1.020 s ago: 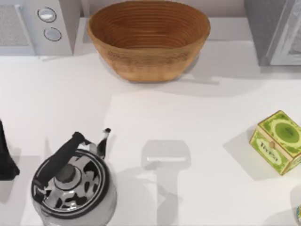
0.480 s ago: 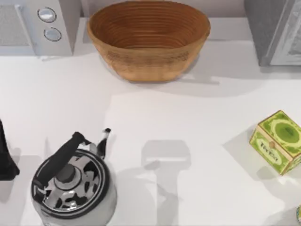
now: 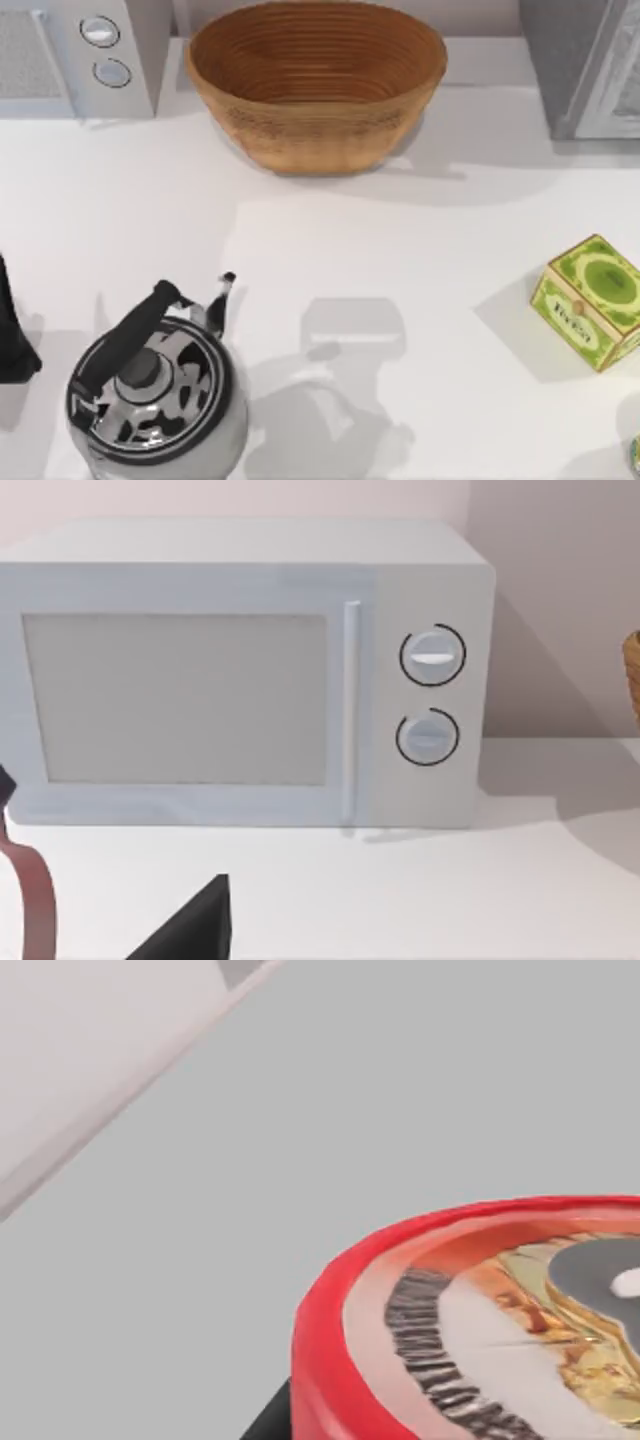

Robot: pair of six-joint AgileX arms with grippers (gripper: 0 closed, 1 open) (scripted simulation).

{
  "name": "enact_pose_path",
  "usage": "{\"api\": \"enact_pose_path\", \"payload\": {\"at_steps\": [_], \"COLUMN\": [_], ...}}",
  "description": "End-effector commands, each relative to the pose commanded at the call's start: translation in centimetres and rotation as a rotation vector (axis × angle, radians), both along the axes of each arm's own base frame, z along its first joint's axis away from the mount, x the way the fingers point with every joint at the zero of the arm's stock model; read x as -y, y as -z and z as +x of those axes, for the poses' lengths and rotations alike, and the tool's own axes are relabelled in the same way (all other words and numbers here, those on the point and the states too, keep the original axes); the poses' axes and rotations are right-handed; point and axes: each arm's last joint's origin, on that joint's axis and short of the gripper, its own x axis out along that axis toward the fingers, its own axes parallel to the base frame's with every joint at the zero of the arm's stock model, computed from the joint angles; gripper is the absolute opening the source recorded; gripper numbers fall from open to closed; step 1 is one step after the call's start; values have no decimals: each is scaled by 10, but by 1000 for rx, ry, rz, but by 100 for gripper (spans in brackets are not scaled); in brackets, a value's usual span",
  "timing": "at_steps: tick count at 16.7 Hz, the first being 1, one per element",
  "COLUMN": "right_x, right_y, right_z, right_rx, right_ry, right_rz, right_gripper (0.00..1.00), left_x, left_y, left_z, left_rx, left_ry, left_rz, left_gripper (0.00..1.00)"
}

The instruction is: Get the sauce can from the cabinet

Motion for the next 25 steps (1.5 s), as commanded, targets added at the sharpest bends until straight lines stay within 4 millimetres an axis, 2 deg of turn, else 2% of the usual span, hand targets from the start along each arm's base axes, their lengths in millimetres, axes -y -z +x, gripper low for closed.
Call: {"api": "enact_pose_path", "payload": {"at_steps": [2,4,6,8,10,12,15,17,20,22,25], "right_x": [-61,-102,-120,-113,-85,-41,37,89,155,189,221], "right_y": [34,79,131,187,241,291,351,381,412,423,431], "right_z": [39,93,154,214,266,304,331,331,314,299,281], "right_rx": [50,107,172,248,333,428,586,697,859,949,1037], "right_ry": [313,622,917,1192,1440,1654,1898,2008,2101,2128,2146], "right_rz": [-157,-311,-465,-618,-773,-929,-1160,-1307,-1505,-1611,-1719], "right_gripper": [0,0,0,0,0,0,0,0,0,0,0], "left_x": [0,0,0,0,0,0,0,0,0,0,0], "left_y": [0,0,0,0,0,0,0,0,0,0,0], "left_z": [0,0,0,0,0,0,0,0,0,0,0], "left_rx": [0,0,0,0,0,0,0,0,0,0,0], "left_ry": [0,0,0,0,0,0,0,0,0,0,0], "left_rz": [0,0,0,0,0,0,0,0,0,0,0], "left_gripper": [100,100,100,100,100,100,100,100,100,100,100]}}
